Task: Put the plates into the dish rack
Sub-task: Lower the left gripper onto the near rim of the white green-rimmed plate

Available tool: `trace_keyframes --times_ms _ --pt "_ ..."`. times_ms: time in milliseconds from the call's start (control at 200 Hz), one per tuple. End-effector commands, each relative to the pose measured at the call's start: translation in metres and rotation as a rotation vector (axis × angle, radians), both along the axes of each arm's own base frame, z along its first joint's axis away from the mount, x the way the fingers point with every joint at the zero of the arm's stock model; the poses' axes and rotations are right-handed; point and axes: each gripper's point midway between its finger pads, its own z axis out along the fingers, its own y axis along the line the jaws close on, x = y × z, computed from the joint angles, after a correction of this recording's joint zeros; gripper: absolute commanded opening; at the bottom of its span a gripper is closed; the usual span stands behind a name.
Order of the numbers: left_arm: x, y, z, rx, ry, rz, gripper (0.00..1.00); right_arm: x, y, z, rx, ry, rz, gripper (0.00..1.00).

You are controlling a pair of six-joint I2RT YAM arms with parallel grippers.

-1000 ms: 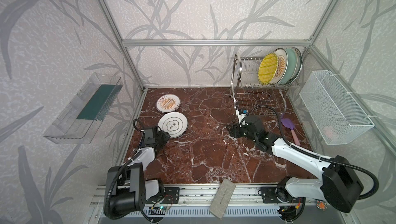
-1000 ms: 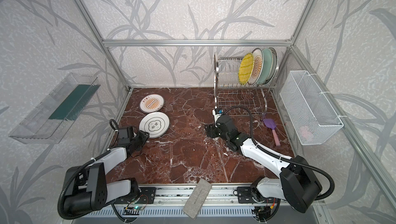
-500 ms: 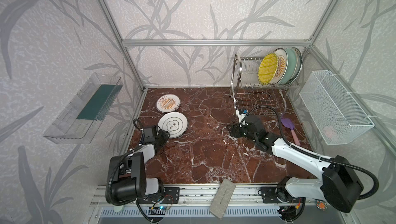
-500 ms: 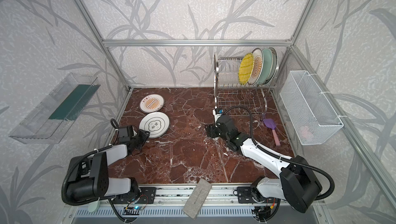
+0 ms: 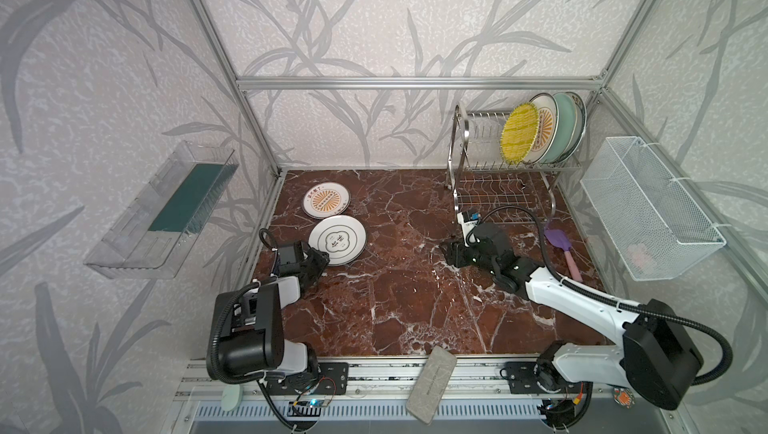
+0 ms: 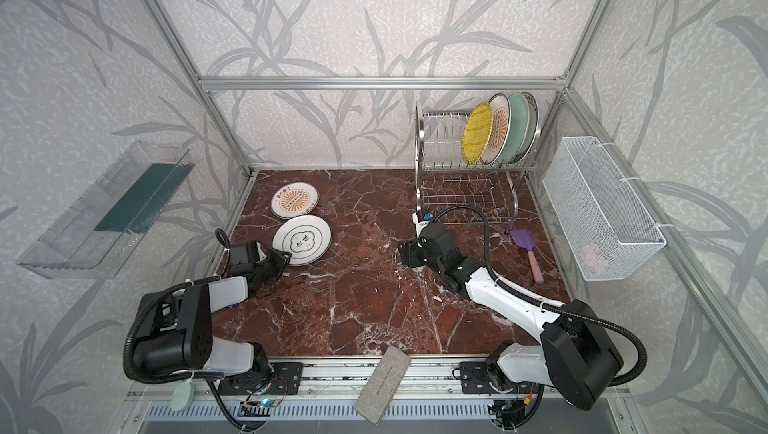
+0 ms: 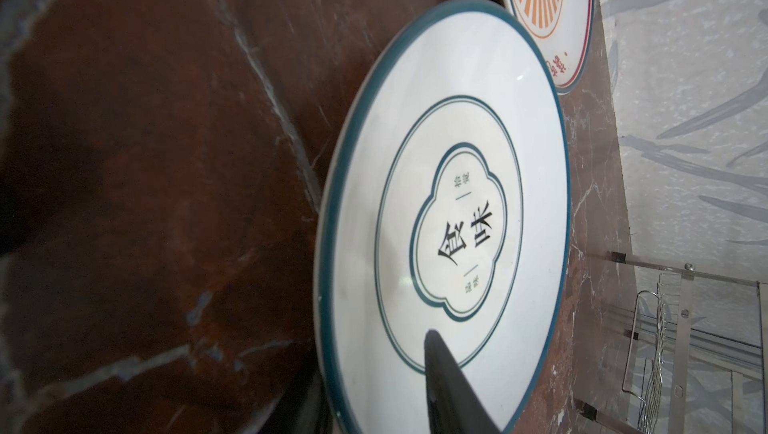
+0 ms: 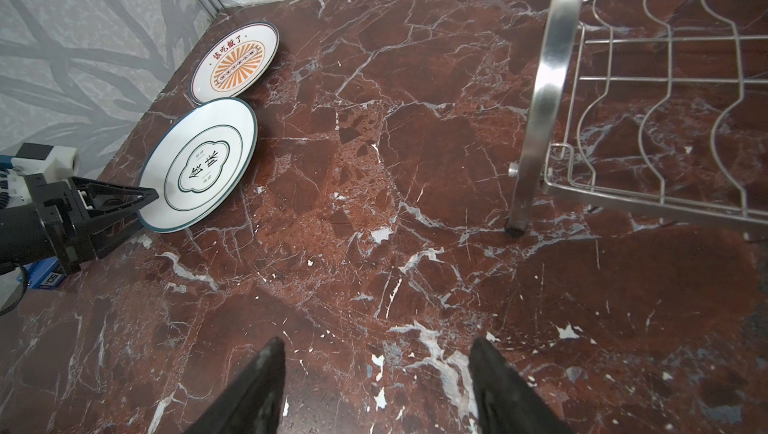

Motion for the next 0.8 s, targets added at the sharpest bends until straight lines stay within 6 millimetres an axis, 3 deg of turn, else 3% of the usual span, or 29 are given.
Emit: trace_keyframes --times_ms 0,795 --pt "-0.0147 0.0001 -0.0155 -0.004 0.081 0.008 0.35 0.003 -0.0007 0.0036 -0.008 -0.004 -0.01 0.7" --pt "-0.0176 0.0 -0.0209 -0.001 0.105 0.003 0.29 0.0026 -0.0037 0.0119 -0.004 -0.02 -0.013 0.68"
